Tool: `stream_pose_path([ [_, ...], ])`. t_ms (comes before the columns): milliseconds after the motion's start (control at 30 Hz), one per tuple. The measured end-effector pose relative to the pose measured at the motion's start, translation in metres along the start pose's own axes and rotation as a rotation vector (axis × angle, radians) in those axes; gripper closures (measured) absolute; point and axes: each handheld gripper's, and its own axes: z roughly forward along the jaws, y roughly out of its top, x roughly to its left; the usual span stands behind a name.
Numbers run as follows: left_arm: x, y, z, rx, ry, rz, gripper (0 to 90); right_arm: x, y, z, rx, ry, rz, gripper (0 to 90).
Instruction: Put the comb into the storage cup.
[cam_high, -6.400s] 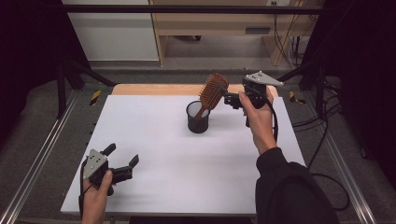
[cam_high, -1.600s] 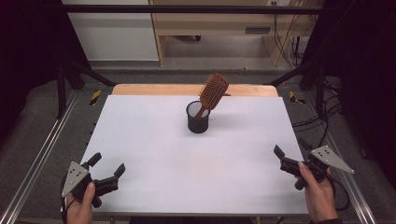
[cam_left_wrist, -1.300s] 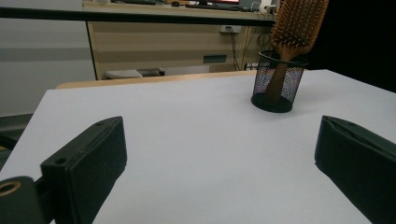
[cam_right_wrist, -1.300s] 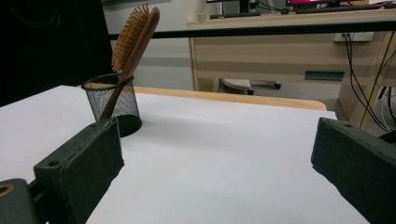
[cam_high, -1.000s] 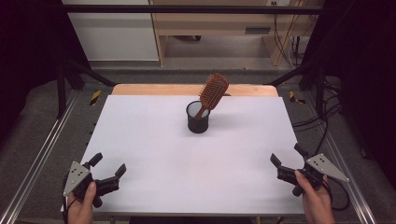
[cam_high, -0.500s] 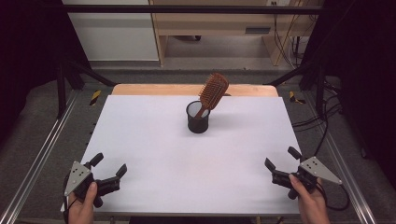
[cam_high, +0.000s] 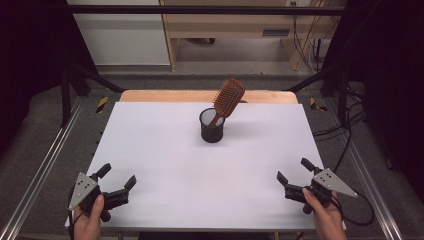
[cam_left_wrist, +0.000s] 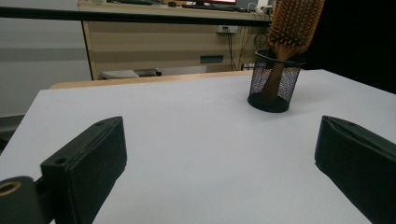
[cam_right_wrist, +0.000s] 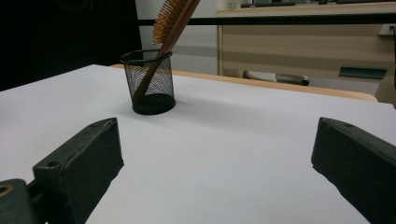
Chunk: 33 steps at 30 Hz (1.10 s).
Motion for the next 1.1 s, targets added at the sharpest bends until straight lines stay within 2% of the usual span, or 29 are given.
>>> stream_pose_path([
  [767,0.0,-0.001,0.002,0.003,-0.01,-0.009,2.1,0.016,-0.005,0.015,0.014,0.055,-0.023,2.4],
  [1100,-0.001,-0.001,0.002,-0.006,-0.013,0.0,2.1,0.02,-0.006,0.02,0.001,0.07,-0.038,2.3],
])
